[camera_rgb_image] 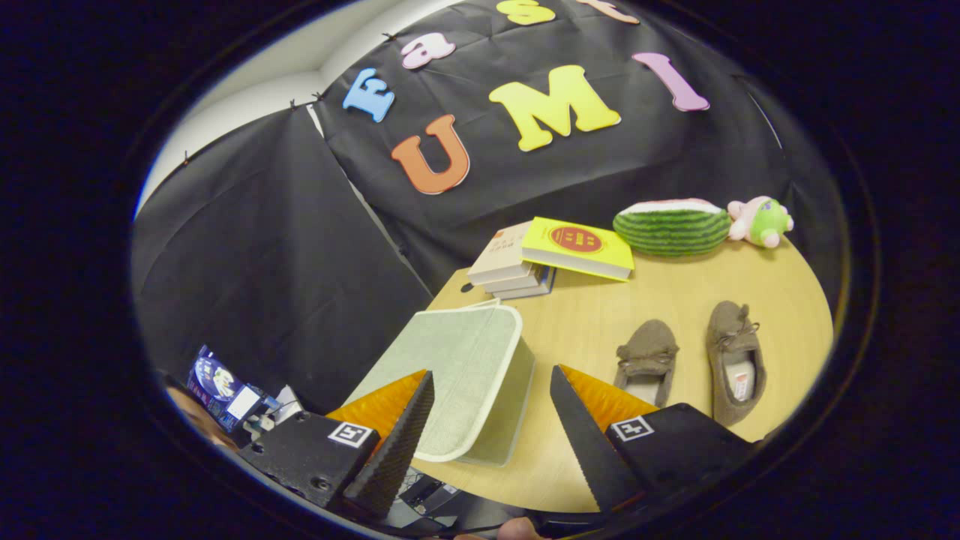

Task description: Open the storage box then place both shoes into the box .Put the left shoe in first, then the right shoe, with the right side of both shoes facing outward in a uniform manner.

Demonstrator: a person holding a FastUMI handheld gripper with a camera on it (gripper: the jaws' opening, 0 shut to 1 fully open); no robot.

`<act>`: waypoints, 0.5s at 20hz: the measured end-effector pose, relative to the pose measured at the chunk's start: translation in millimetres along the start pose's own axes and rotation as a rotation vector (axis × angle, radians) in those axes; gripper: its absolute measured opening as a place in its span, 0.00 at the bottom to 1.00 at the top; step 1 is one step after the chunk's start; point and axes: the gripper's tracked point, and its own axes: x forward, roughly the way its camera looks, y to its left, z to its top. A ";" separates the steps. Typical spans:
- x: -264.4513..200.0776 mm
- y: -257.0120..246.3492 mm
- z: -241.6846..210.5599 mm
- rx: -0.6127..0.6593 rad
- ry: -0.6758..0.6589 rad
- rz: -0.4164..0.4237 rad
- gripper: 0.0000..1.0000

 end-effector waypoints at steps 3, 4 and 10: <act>16.5 1.8 -22.2 0.063 0.085 0.057 1.00; 21.3 2.3 -29.8 0.085 0.114 0.069 1.00; 46.4 2.3 -48.2 0.209 0.206 0.110 0.98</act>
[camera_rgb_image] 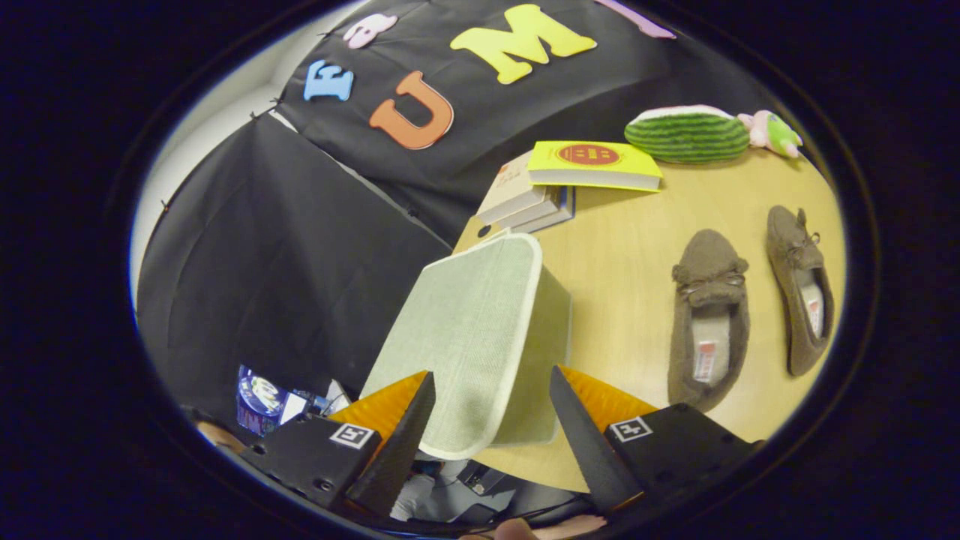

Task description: Open the storage box then place both shoes into the box .Put the left shoe in first, then the right shoe, with the right side of both shoes facing outward in a uniform manner.

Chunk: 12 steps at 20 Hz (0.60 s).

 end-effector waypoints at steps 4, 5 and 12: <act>9.9 -0.1 4.3 -0.027 0.019 -0.008 0.88; 12.8 -2.2 6.0 -0.039 0.019 -0.015 0.84; 29.4 -4.4 -7.3 0.076 0.068 0.038 0.58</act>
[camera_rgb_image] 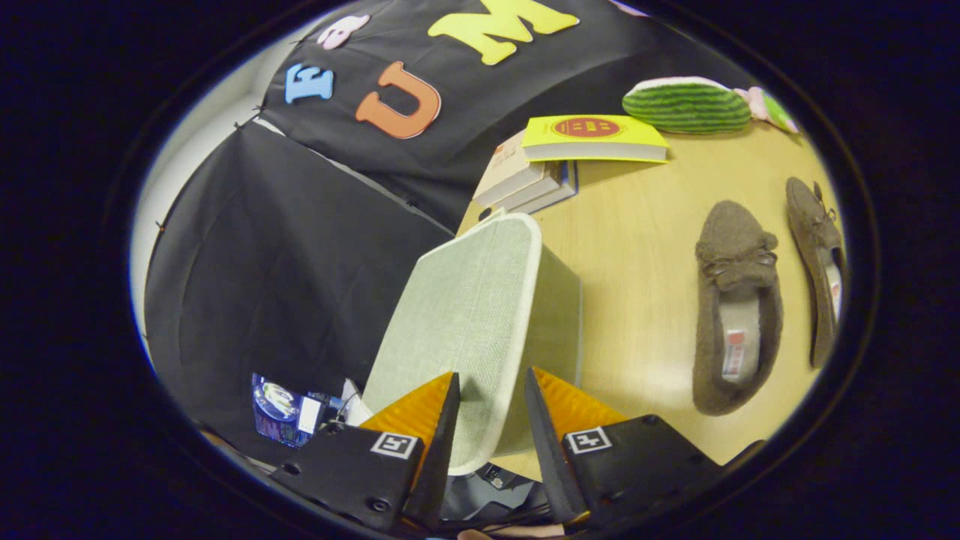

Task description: Open the storage box then place both shoes into the box .Put the left shoe in first, then the right shoe, with the right side of both shoes facing outward in a uniform manner.

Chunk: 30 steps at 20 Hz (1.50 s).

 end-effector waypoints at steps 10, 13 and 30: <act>-16.4 25.2 11.3 -0.029 -0.048 0.029 0.10; -19.9 46.4 16.4 -0.026 -0.065 0.066 0.06; 22.5 250.2 29.0 -0.258 -0.046 0.244 0.06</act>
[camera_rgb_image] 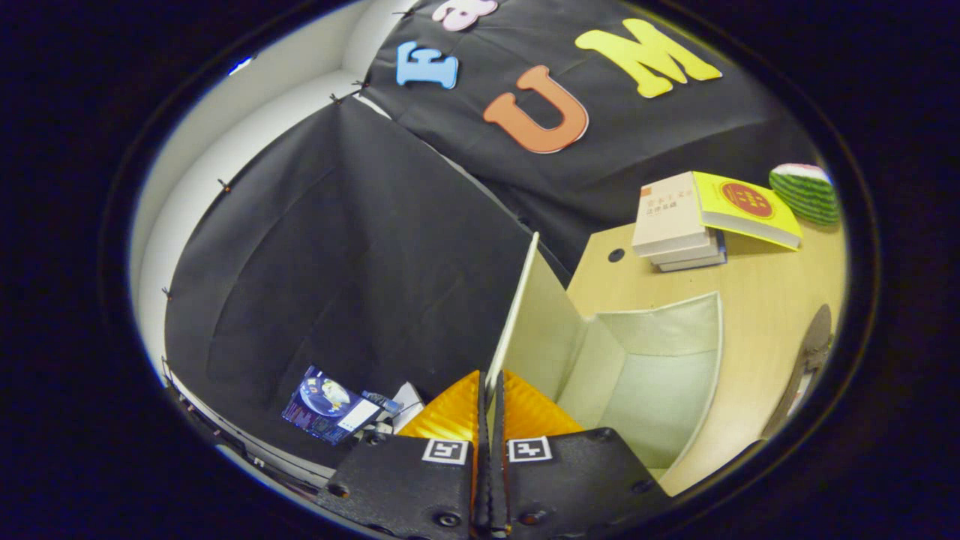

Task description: Open the storage box then place both shoes into the box .Put the left shoe in first, then the right shoe, with the right side of both shoes facing outward in a uniform manner.

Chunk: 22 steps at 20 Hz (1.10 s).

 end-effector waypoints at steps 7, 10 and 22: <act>59.6 39.5 -15.0 -0.136 0.095 0.001 0.08; 71.6 44.8 -18.9 -0.192 0.103 -0.009 0.22; 28.9 18.9 5.4 -0.384 -0.040 -0.132 0.94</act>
